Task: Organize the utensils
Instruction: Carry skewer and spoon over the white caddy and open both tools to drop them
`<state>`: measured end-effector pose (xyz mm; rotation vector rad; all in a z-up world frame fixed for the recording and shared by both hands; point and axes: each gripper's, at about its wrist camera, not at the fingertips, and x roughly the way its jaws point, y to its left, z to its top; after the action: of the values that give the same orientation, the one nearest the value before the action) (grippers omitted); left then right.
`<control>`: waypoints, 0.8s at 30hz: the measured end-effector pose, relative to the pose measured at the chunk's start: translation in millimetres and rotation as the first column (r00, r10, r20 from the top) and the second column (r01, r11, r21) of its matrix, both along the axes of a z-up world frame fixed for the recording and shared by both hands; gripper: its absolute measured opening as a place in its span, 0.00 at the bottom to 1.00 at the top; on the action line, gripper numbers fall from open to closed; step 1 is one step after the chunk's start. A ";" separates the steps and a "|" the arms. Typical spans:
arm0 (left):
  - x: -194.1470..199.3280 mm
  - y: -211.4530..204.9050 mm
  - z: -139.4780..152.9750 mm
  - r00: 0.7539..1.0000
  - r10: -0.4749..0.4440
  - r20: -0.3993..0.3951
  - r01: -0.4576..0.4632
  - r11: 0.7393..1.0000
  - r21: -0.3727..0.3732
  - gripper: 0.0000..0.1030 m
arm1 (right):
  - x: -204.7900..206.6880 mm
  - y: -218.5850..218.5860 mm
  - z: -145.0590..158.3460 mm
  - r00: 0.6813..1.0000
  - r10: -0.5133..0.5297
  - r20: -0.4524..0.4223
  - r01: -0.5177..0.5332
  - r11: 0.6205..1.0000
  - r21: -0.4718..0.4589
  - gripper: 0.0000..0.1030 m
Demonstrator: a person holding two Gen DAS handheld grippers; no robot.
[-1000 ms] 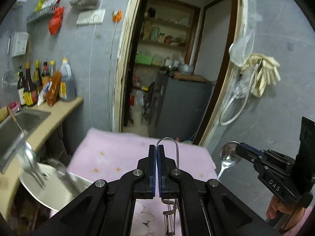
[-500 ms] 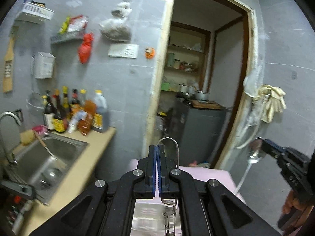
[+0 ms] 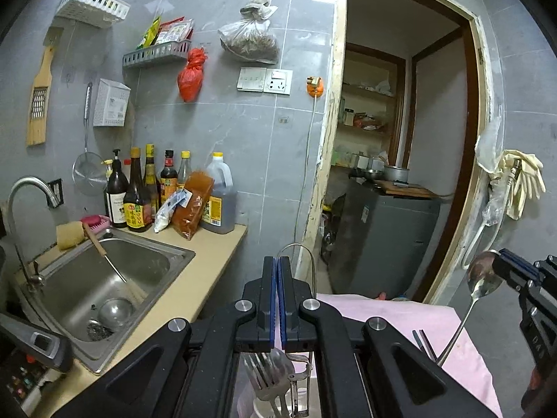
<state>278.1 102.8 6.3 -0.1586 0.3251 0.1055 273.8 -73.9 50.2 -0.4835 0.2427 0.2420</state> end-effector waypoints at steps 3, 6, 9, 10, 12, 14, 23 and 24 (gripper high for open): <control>5.7 0.0 -9.6 1.000 -0.008 0.004 0.008 1.000 -0.022 0.02 | -0.4 5.0 -7.9 1.000 -0.006 0.005 0.006 1.000 -0.021 0.03; 9.2 -1.3 -16.7 1.000 -0.019 0.009 0.019 0.999 -0.031 0.02 | -2.5 6.8 -13.8 1.000 -0.009 0.012 0.009 1.000 -0.028 0.03; 6.5 -2.9 -24.2 0.999 -0.027 0.017 0.027 0.999 -0.035 0.02 | -3.2 9.5 -20.5 1.000 -0.008 0.015 0.009 0.999 -0.038 0.03; 5.8 -3.1 -26.6 0.999 -0.029 0.017 0.029 0.999 -0.033 0.02 | -1.9 9.6 -22.1 1.000 -0.008 0.013 0.009 0.999 -0.039 0.03; 3.8 -4.0 -31.9 0.999 -0.030 0.014 0.031 0.999 -0.027 0.02 | -3.0 12.2 -28.4 1.000 -0.010 0.004 0.010 0.999 -0.039 0.03; 2.0 -4.3 -36.7 0.999 -0.036 0.006 0.037 0.999 -0.024 0.02 | -3.9 12.2 -33.6 1.000 -0.013 -0.004 0.013 0.999 -0.038 0.03; -10.3 -10.6 -50.5 0.997 -0.068 -0.032 0.068 0.998 -0.006 0.03 | -7.9 6.1 -50.8 0.999 -0.004 -0.054 0.003 1.000 -0.012 0.03; -11.2 -11.1 -51.0 0.997 -0.071 -0.038 0.071 0.997 -0.003 0.03 | -9.2 4.2 -50.6 0.998 0.011 -0.067 -0.011 1.000 0.007 0.03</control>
<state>266.9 91.7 -44.7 -0.1465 0.3686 0.0379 264.7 -69.7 -0.4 -0.4710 0.3047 0.2699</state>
